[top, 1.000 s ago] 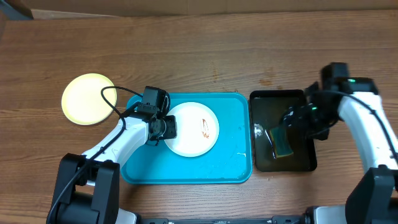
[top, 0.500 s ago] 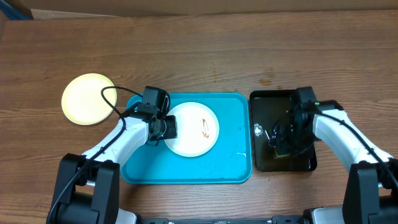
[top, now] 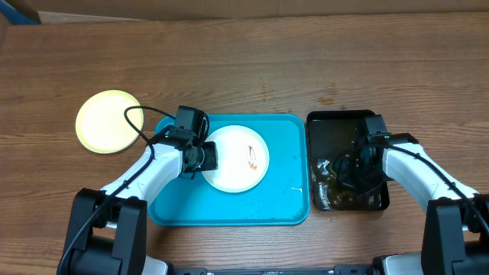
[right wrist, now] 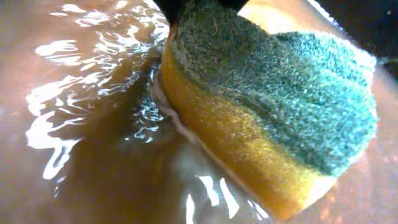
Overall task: Clean dirty plates on tray and stack at the side
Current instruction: 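Hold the white plate with the left gripper while the right gripper grasps the sponge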
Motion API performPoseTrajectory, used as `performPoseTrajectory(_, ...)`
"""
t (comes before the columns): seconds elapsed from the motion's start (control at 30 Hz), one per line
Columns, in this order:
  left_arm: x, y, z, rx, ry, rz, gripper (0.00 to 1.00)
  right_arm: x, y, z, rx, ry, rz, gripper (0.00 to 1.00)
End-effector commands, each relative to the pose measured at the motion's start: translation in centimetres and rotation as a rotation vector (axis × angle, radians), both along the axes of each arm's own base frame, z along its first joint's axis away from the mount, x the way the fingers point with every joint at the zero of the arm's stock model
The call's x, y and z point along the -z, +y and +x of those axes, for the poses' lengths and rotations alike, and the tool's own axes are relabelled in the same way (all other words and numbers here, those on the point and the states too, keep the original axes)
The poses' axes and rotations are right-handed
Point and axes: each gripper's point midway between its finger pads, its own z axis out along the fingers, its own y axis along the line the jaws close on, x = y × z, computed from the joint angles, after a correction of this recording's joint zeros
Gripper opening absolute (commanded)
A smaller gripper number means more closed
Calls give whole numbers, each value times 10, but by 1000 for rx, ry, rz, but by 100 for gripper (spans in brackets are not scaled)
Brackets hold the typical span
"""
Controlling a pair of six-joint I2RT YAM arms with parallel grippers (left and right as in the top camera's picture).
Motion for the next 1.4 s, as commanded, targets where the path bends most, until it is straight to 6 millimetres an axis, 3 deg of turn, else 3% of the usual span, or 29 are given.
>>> performPoseTrajectory(0.0,5,-1,-5,5,21,1,46,-3,7,-2,-7,0,35,39)
performPoseTrajectory(0.03,5,-1,-5,5,22,2,47,-3,7,-2,-8,-1,35,63)
performPoseTrajectory(0.07,5,-1,-5,5,21,1,47,-5,7,0,-7,-4,35,73)
performPoseTrajectory(0.23,5,-1,-5,5,21,1,48,-17,8,22,-15,-70,33,90)
performPoseTrajectory(0.53,5,-1,-6,5,24,2,49,-17,4,39,-15,-137,10,95)
performPoseTrajectory(0.77,5,0,-5,5,23,5,49,1,-3,44,-12,-203,-31,94)
performPoseTrajectory(0.83,5,0,-5,5,23,6,49,3,-3,44,-12,-209,-30,86)
performPoseTrajectory(0.9,5,0,-5,4,22,6,50,3,-3,45,-13,-212,-30,53)
performPoseTrajectory(0.93,5,0,-5,3,22,9,50,2,-3,46,-12,-215,-29,22)
performPoseTrajectory(0.97,5,1,-5,2,22,12,50,2,-3,47,-12,-219,-29,4)
performPoseTrajectory(1.1,6,3,-5,-1,20,24,50,-7,-2,59,-7,-253,-26,4)
performPoseTrajectory(1.13,6,3,-5,-1,22,24,50,-12,-1,64,-6,-260,-20,9)
performPoseTrajectory(1.2,6,3,-6,-1,27,25,51,-25,-1,71,-6,-264,-17,42)
performPoseTrajectory(1.3,6,3,-7,-1,28,26,53,-39,0,72,-6,-239,-20,64)
performPoseTrajectory(1.37,6,3,-6,-1,27,26,54,-40,-1,66,-7,-209,-23,71)
